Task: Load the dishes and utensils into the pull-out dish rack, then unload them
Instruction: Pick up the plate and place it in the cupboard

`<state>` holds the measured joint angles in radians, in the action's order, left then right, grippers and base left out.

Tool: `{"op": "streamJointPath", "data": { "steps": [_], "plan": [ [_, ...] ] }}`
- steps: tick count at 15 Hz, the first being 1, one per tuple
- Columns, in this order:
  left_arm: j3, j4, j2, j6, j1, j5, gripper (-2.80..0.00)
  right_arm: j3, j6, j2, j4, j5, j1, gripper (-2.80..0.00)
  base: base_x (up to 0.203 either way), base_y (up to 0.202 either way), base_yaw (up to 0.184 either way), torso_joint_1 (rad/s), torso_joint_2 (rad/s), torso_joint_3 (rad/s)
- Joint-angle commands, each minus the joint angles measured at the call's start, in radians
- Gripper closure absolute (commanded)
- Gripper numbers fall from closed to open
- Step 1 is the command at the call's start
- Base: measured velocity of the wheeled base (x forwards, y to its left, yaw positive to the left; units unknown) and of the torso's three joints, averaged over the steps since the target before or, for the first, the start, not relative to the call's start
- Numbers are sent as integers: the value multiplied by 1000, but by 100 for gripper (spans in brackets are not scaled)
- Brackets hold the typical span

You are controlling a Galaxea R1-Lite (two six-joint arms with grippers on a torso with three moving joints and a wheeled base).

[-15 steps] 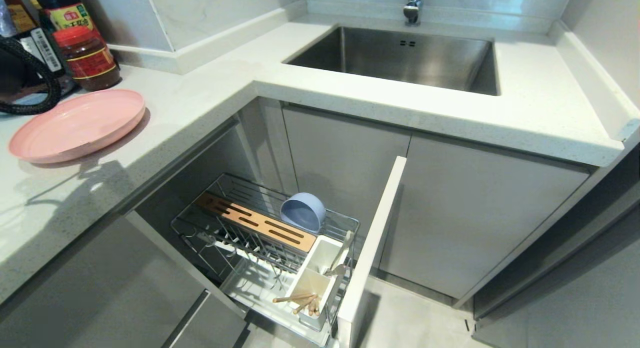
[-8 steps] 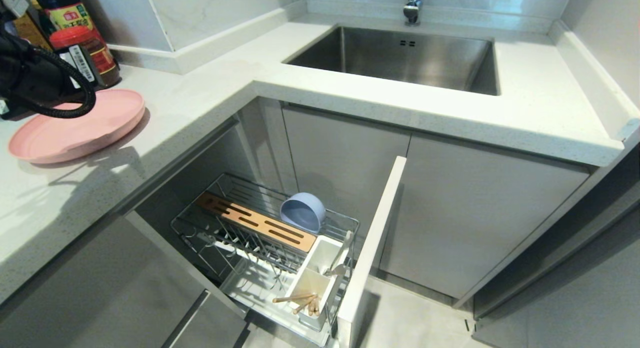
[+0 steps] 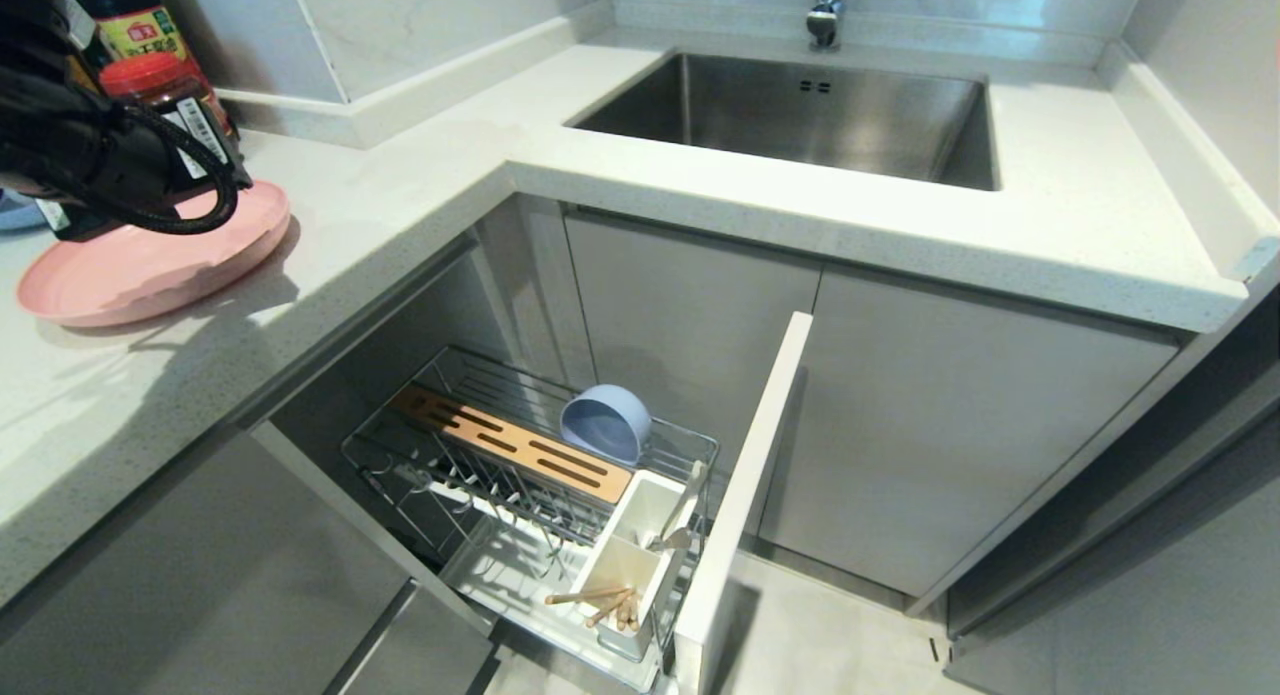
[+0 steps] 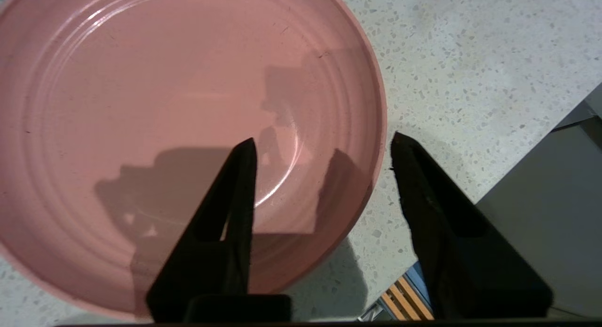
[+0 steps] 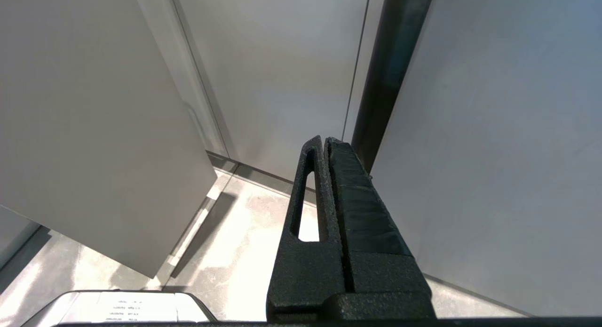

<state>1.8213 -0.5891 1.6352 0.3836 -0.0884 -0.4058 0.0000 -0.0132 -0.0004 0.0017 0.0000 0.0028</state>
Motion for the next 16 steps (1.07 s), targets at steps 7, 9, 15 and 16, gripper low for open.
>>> {"op": "streamJointPath", "data": {
  "steps": [7, 9, 15, 16],
  "plan": [
    [22, 41, 96, 51, -5, -32, -280, 0, -1, 0, 0, 0, 0, 0, 0, 0, 0, 0, 0, 0],
    [27, 43, 111, 54, -5, -55, -280, 0, -1, 0, 0, 0, 0, 0, 0, 0, 0, 0, 0, 0],
    [26, 86, 131, 55, -23, -79, -280, 0, -1, 0, 0, 0, 0, 0, 0, 0, 0, 0, 0, 0],
    [27, 87, 140, 55, -25, -79, -280, 0, -1, 0, 0, 0, 0, 0, 0, 0, 0, 0, 0, 0]
  ]
}}
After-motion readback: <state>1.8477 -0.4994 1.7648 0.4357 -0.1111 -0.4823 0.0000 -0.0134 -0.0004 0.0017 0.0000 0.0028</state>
